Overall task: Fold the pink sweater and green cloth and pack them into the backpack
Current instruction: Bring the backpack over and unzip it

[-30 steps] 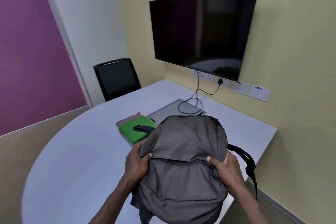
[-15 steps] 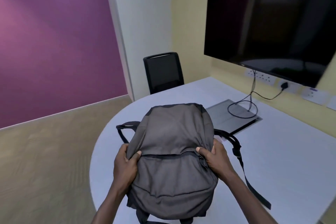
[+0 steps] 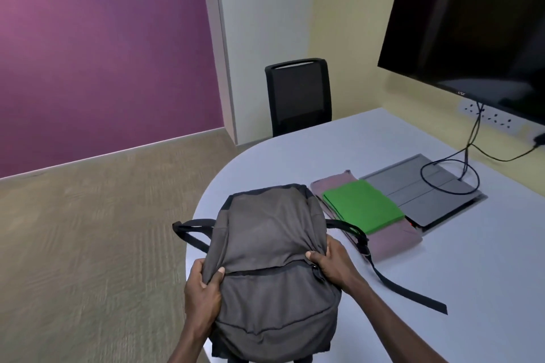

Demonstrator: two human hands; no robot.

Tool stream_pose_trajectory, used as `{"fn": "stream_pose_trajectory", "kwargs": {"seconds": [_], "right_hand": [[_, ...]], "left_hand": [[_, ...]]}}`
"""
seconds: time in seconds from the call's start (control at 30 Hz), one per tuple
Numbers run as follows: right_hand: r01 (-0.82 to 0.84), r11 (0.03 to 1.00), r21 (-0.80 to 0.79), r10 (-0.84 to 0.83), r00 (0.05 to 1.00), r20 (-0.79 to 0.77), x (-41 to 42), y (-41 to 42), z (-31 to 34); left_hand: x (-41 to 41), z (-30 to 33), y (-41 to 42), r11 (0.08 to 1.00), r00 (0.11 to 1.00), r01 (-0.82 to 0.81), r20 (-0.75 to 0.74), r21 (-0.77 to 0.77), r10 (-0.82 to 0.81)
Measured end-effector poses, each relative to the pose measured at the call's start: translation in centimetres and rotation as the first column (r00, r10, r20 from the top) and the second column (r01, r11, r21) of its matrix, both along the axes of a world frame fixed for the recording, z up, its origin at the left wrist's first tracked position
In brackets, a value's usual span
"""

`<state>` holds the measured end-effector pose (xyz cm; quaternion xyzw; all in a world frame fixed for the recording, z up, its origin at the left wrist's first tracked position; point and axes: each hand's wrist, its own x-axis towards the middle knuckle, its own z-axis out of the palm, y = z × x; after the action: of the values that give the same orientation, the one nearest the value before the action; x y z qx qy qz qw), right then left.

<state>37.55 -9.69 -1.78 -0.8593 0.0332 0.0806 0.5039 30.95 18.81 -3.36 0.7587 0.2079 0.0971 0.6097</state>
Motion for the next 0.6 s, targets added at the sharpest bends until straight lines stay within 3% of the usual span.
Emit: {"fn": "stream_pose_trajectory", "kwargs": {"seconds": [0.37, 0.6], "right_hand": [[-0.119, 0.982, -0.147, 0.093, 0.981, -0.171, 6.8, 1.3, -6.5], [-0.217, 0.96, -0.18, 0.163, 0.948, -0.273, 12.0, 1.8, -8.5]], "left_hand": [[2.6, -5.6, -0.2, 0.992, 0.979, -0.124, -0.165, -0.008, 0.121], [3.5, -10.4, -0.4, 0.967, 0.904, -0.254, -0.358, -0.01, 0.234]]}}
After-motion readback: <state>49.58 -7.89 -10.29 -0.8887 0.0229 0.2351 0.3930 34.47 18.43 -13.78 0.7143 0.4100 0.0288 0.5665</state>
